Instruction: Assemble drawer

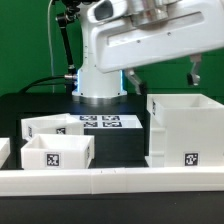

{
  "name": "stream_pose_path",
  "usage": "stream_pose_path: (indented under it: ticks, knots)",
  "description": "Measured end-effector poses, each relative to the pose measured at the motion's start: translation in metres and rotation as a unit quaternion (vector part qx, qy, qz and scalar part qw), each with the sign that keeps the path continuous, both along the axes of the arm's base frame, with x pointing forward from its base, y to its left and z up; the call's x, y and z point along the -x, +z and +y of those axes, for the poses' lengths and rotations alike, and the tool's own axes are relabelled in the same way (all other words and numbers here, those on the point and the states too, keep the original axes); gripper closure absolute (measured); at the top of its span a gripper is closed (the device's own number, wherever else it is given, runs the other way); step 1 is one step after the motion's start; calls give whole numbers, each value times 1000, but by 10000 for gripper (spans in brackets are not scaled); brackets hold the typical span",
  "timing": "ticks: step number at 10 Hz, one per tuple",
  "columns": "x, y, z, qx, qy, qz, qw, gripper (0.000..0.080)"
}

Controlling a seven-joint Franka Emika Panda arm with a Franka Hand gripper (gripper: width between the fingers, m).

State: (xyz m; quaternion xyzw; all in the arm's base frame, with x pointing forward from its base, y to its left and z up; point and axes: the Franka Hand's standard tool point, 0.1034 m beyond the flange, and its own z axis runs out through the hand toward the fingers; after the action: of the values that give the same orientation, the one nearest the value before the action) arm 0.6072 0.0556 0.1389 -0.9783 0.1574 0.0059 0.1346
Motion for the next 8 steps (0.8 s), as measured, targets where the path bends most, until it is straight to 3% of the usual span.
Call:
stream_pose_path:
  ticks: [3,5,8]
  knots:
    - [5,-2,-6,2,57,-8,998,151]
    - [23,-5,-35,23,68,14,997,151]
    - [45,-27,-71,62,117,19,991,151]
